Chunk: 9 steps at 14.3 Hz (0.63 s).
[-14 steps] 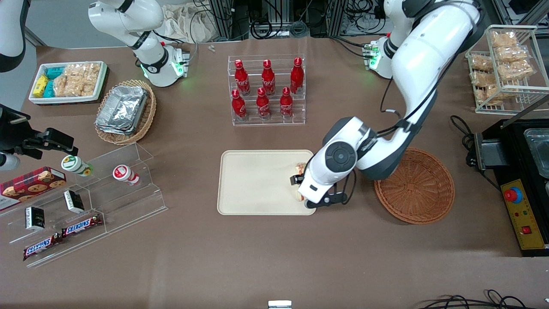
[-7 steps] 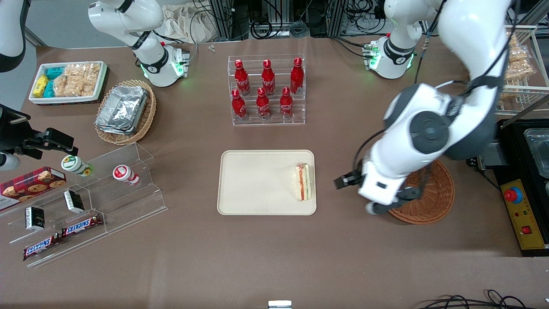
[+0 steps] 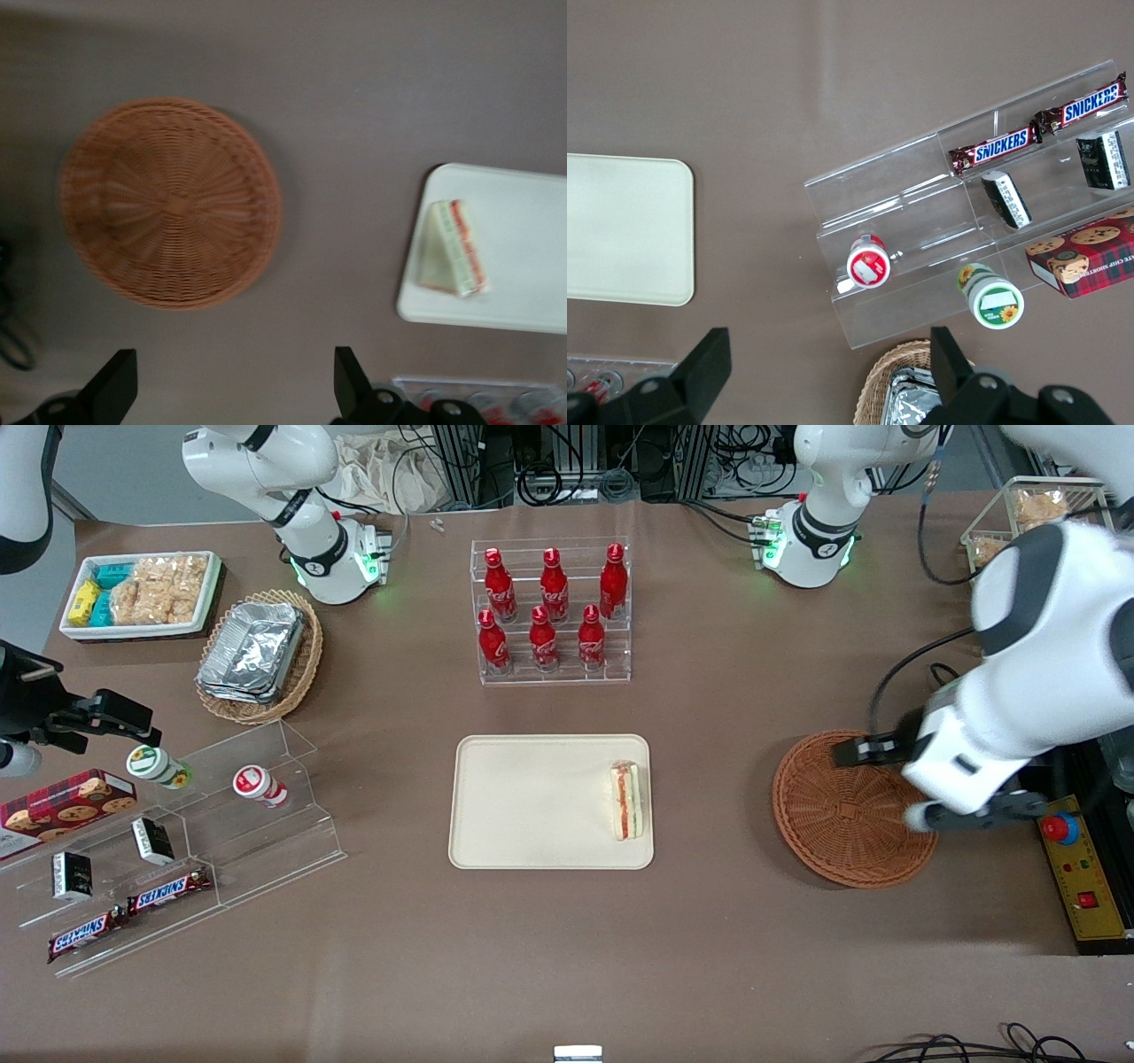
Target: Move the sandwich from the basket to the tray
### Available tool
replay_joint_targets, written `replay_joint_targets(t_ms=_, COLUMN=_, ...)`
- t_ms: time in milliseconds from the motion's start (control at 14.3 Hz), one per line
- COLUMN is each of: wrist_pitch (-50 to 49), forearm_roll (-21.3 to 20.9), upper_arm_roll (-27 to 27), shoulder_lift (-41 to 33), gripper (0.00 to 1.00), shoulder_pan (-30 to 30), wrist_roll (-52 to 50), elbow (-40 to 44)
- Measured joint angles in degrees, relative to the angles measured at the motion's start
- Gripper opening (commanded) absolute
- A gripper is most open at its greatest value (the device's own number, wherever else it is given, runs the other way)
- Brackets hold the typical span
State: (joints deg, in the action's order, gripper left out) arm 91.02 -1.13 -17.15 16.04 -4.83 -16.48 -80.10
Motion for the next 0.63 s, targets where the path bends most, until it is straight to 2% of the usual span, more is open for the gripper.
replay_joint_targets(t_ms=140, wrist_pitch=5.2, forearm_roll=0.3, upper_arm_roll=3.1, shoulder_lift=-5.6, gripper=0.99, shoulder_pan=0.0, wrist_roll=5.2, elbow=-8.3)
replay_joint_targets(t_ms=349, wrist_pitch=14.4, forearm_roll=0.4, upper_arm_roll=4.9, shoulder_lift=-13.3, gripper=0.99, shoulder_pan=0.1, wrist_roll=9.3, elbow=-22.0)
replay_joint_targets(t_ms=488, wrist_pitch=16.0, forearm_roll=0.2, upper_arm_roll=5.3, shoulder_lift=-15.7, gripper=1.00, shoulder_pan=0.2, wrist_roll=11.9, elbow=-25.9)
replay_joint_targets(t_ms=628, wrist_pitch=16.1, forearm_roll=-0.4, upper_arm_roll=5.4, shoulder_lift=-15.9, gripper=1.00, shoulder_pan=0.2, wrist_roll=13.5, elbow=-25.9)
